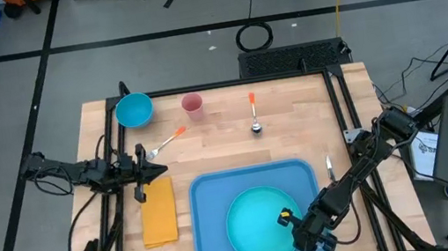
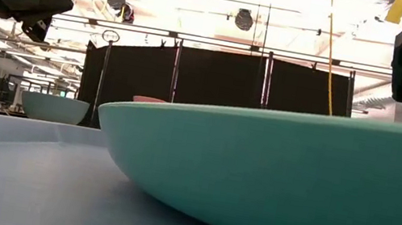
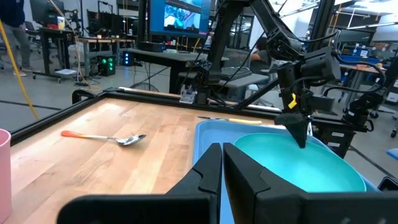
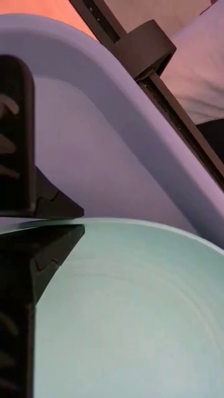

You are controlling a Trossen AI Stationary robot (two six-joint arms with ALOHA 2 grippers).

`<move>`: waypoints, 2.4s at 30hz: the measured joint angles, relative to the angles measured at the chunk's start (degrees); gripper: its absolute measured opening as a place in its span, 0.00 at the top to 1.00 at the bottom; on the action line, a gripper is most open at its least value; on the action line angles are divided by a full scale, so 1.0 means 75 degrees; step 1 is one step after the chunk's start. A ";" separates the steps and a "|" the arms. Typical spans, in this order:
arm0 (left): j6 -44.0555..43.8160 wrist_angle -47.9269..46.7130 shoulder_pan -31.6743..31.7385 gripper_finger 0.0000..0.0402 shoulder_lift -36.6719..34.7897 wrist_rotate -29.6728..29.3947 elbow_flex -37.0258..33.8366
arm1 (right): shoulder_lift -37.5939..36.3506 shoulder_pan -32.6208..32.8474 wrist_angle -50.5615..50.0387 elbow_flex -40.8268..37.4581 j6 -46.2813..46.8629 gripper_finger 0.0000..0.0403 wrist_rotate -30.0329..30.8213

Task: Set up tray
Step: Put the light blue plate on the blue serving tray, then put the blue bowl on top of the light blue serving tray

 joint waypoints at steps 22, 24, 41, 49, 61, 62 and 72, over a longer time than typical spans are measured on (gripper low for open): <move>-0.0012 -0.0003 0.0000 0.95 -0.0003 0.0000 0.0000 | 0.0009 0.0000 0.0365 -0.0006 0.0951 0.97 0.0012; -0.0015 -0.0003 0.0000 0.95 -0.0002 0.0000 0.0000 | 0.0020 0.0000 0.0360 -0.0009 0.1021 0.94 0.0041; -0.0023 -0.0003 -0.0003 0.95 0.0000 0.0000 0.0000 | 0.0020 0.0003 0.0482 -0.0020 0.1252 0.71 0.0549; -0.0023 -0.0004 -0.0003 0.95 0.0000 0.0000 -0.0001 | 0.0017 0.0093 0.0485 -0.0017 0.1348 0.60 0.0814; -0.0029 -0.0005 -0.0003 0.95 0.0000 0.0000 0.0000 | 0.0006 0.0117 0.0590 -0.0006 0.1708 0.54 0.0790; -0.0029 -0.0006 -0.0003 0.95 0.0000 0.0000 0.0000 | 0.0006 0.0119 0.0639 -0.0006 0.1708 0.54 0.0790; -0.0029 -0.0006 -0.0003 0.95 0.0001 0.0001 0.0000 | -0.0073 0.0149 0.0750 -0.0006 0.1691 0.54 0.0807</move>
